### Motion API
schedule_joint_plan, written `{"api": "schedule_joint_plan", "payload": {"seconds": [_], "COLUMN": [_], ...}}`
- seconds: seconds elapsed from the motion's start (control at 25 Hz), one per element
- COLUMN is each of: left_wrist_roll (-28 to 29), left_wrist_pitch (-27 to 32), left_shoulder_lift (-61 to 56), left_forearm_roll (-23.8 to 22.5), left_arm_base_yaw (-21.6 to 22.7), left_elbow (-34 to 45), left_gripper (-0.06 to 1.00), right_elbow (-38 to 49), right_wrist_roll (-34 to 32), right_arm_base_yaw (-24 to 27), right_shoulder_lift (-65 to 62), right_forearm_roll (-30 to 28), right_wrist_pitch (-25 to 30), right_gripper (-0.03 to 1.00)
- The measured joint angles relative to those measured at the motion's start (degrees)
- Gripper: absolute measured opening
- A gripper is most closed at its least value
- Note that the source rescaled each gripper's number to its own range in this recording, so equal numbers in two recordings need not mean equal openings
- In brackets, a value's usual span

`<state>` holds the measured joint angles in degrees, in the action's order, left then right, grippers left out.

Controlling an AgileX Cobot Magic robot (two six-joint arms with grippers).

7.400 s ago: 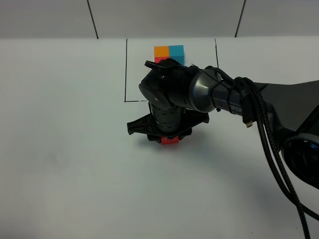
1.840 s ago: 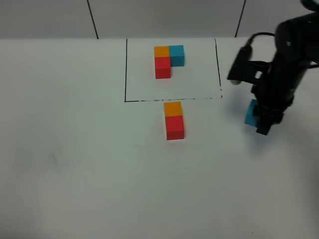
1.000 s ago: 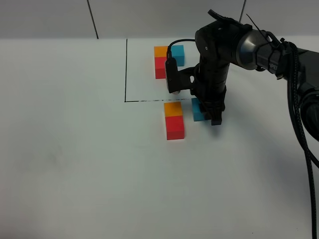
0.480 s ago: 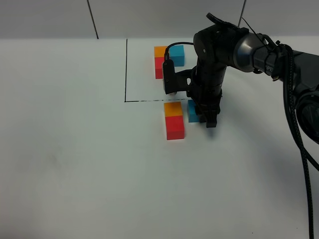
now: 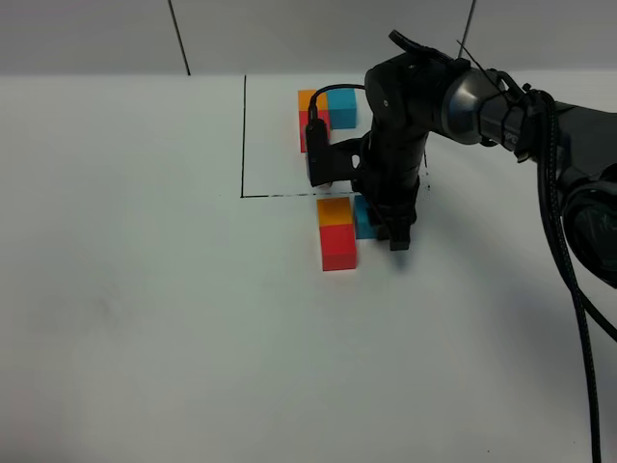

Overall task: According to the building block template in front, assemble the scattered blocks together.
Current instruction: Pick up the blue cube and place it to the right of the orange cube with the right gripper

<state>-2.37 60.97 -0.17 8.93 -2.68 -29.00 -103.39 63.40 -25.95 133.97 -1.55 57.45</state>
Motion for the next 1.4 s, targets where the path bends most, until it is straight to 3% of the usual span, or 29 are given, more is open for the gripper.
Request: {"api": "schedule_joint_plan", "payload": {"seconds": [1.4], "left_wrist_roll": [0.0], "left_wrist_pitch": [0.0], "left_shoulder_lift": [0.0], "left_forearm_roll": [0.0], "left_arm_base_yaw": [0.0], "left_elbow": [0.0], "left_gripper": [0.83], "right_elbow": [0.0], "right_wrist_roll": [-4.8], "right_arm_base_yaw": [0.2], "right_shoulder_lift": [0.0], "right_forearm_roll": [3.1], "right_wrist_pitch": [0.5], "right_gripper": [0.02]}}
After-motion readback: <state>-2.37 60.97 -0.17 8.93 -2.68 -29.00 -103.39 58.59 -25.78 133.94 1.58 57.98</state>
